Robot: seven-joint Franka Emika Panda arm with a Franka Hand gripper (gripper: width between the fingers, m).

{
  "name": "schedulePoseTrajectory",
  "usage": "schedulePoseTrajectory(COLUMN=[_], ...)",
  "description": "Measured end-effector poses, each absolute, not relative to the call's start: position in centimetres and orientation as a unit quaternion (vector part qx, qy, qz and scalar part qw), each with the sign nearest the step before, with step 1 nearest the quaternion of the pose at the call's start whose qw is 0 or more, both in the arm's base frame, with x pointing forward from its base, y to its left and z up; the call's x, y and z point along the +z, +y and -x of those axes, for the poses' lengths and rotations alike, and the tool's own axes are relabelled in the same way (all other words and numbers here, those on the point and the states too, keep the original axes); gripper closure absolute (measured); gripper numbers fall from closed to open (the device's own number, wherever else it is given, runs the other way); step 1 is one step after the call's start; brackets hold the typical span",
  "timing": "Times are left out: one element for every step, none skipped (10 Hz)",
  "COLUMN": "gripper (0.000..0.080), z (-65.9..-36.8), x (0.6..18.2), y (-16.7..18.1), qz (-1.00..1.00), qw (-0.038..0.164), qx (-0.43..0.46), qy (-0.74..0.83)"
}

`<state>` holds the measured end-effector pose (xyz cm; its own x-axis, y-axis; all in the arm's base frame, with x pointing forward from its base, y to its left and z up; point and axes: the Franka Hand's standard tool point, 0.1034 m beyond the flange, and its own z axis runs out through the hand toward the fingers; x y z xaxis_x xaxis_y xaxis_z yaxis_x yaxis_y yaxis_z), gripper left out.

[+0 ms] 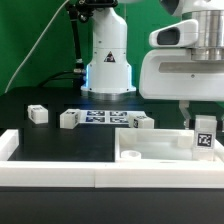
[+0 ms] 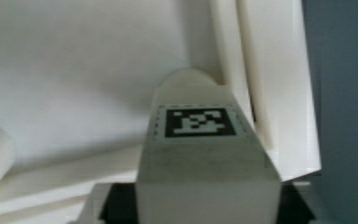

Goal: Assemble one leg

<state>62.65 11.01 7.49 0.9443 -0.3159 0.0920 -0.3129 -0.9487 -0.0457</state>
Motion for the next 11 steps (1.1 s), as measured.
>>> schedulePoseTrajectory(gripper=[0.0508,0.0508,0.0508,0.0502,0.0502,0.0495,0.0365,0.0236,0.0236,0.0165,0.0154], z=[-62.6,-62.4,-62.3,-62.2,-62.0,-62.0,-62.0,-62.0,-62.0,-62.0,-62.0], x=[7.5,7.5,7.5,7.5,7.5,7.5,7.5,7.5,7.5,7.5,7.5], y=[10.5,10.1,9.6,9.2,8.6,8.2,8.4,8.4,8.4,8.4,8.4], qz=[0.982,0.97,0.957,0.945,0.934,0.928,0.927,0.928,0.928,0.928,0.928], qw=[0.014,0.015,0.012,0.007,0.002,-0.002,-0.001,-0.001,-0.001,-0.001,-0.001], qx=[-0.048,-0.048,-0.052,-0.053,-0.052,-0.051,-0.051,-0.051,-0.051,-0.051,-0.051], qy=[0.181,0.239,0.285,0.321,0.352,0.368,0.371,0.37,0.37,0.37,0.37])
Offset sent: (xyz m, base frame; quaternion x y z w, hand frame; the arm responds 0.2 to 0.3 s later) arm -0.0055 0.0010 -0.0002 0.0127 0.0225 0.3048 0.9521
